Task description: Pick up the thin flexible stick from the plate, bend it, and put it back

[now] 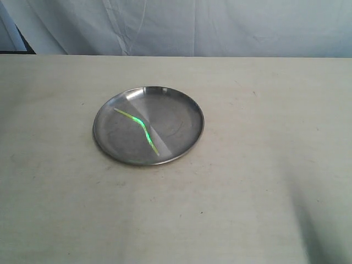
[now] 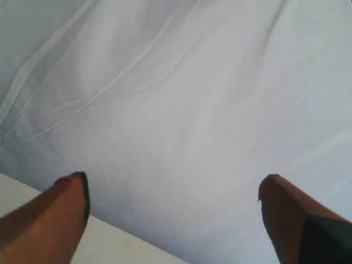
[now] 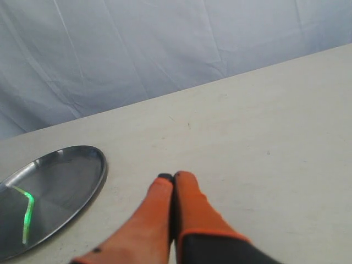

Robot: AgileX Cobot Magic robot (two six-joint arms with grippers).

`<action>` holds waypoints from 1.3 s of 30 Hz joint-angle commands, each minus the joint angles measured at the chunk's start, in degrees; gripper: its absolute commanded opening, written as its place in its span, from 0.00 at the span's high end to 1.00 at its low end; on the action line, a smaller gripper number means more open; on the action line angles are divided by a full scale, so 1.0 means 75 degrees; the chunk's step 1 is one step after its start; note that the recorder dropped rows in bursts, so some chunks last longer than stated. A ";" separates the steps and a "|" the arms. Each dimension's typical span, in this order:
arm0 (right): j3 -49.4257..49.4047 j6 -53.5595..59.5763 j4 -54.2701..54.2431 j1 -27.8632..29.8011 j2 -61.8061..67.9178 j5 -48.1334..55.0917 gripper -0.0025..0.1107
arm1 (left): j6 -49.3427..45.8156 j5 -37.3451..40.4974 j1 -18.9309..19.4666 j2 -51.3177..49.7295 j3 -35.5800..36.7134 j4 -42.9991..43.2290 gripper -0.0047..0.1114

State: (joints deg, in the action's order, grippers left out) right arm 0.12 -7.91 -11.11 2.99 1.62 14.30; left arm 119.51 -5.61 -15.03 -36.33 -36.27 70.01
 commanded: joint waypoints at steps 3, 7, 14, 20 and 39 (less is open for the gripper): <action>-0.0017 0.0042 0.0005 0.0044 -0.0033 -0.0037 0.97 | 0.0042 0.0109 0.0811 0.1098 0.1114 -0.2463 0.27; -0.0017 0.0042 0.0005 0.0044 -0.0033 -0.0037 0.97 | 0.0042 0.0109 0.1233 0.1803 0.2073 -0.4267 0.27; -0.0017 0.0042 0.0005 0.0044 -0.0033 -0.0037 0.97 | 0.0042 0.0446 0.1406 0.2396 0.3283 -0.5324 0.27; -0.0017 0.0042 0.0005 0.0044 -0.0033 -0.0037 0.97 | -0.0012 0.0618 0.1713 0.2485 0.3850 -0.5223 0.27; -0.0017 0.0042 0.0005 0.0044 -0.0033 -0.0037 0.97 | -0.0846 0.0225 0.2053 0.3365 0.4807 -0.3417 0.27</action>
State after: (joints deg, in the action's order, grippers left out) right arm 0.12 -7.91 -11.20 2.99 1.62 14.35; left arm 114.35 -2.26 -0.46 -12.80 -1.34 45.59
